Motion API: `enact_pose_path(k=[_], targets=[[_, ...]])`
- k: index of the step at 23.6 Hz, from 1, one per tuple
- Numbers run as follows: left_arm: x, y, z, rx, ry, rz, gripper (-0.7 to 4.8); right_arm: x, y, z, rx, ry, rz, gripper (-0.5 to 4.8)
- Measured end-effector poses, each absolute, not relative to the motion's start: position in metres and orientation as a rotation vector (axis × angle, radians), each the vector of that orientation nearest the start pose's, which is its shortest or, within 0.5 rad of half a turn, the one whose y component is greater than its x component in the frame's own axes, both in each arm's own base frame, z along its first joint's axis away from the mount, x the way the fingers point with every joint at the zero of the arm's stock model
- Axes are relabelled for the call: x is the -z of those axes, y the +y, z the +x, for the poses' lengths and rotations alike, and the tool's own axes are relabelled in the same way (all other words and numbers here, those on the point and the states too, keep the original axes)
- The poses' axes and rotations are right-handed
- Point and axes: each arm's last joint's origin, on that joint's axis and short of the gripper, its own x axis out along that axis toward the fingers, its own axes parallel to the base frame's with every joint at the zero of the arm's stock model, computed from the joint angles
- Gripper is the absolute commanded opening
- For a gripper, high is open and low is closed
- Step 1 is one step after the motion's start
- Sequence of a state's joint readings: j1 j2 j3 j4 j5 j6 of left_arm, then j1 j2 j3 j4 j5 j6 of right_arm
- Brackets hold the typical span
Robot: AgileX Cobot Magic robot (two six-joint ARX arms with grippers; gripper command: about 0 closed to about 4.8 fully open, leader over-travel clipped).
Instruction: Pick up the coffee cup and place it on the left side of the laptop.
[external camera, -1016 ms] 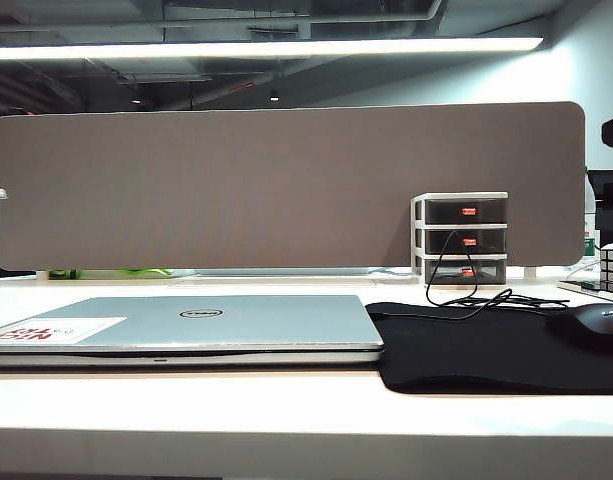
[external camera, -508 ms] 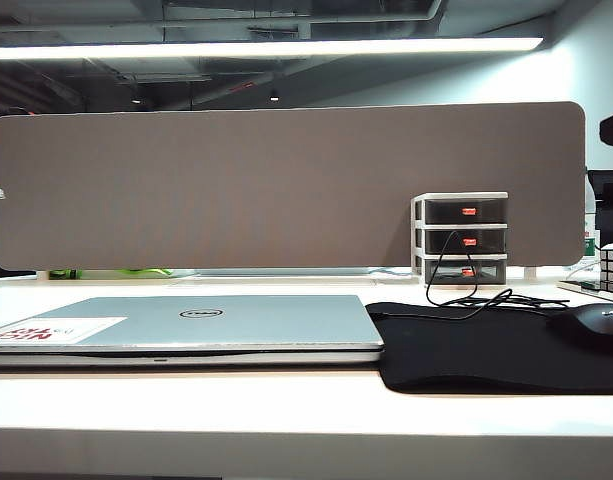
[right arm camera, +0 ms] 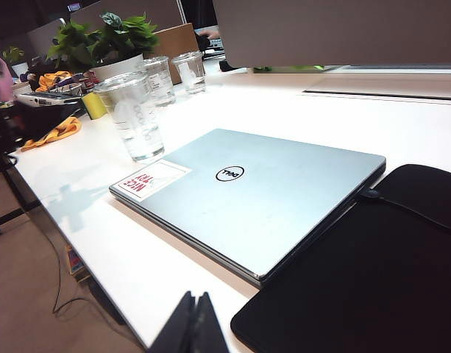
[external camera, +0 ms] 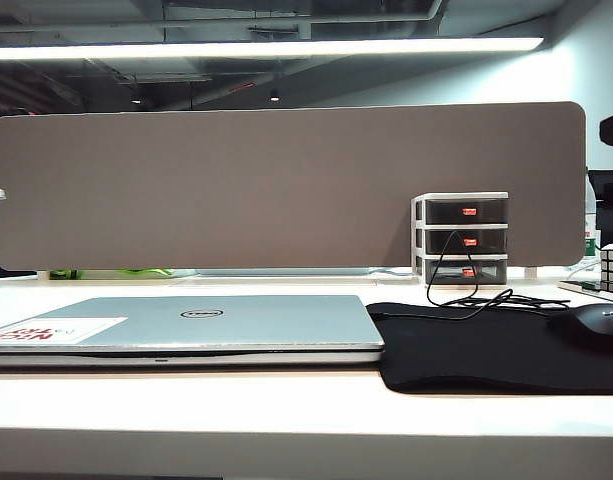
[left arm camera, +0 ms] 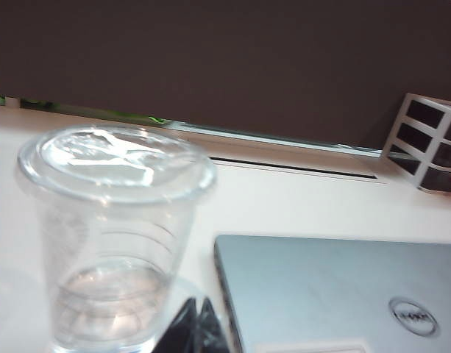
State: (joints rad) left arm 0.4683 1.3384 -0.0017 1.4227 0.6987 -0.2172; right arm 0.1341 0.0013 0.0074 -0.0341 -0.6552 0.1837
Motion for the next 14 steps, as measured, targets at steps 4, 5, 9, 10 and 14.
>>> enact_pose_path(k=[4, 5, 9, 10, 14], targets=[[-0.159, 0.054, 0.150, 0.247, -0.120, -0.148, -0.05, -0.163, 0.030, 0.088, -0.777, 0.098, 0.181, -0.01], [-0.162, 0.053, 0.149, 0.251, -0.142, -0.135, -0.05, -0.163, 0.029, 0.088, -0.769, 0.097, 0.181, -0.01], [-0.178, 0.049, 0.141, 0.265, -0.226, -0.115, -0.04, -0.163, 0.029, 0.089, -0.758, 0.096, 0.181, -0.01], [-0.182, 0.048, 0.138, 0.270, -0.240, -0.121, -0.05, -0.163, 0.029, 0.089, -0.758, 0.096, 0.181, -0.01], [-0.193, 0.043, 0.128, 0.240, -0.284, -0.109, -0.05, -0.163, 0.028, 0.089, -0.727, 0.094, 0.182, -0.01]])
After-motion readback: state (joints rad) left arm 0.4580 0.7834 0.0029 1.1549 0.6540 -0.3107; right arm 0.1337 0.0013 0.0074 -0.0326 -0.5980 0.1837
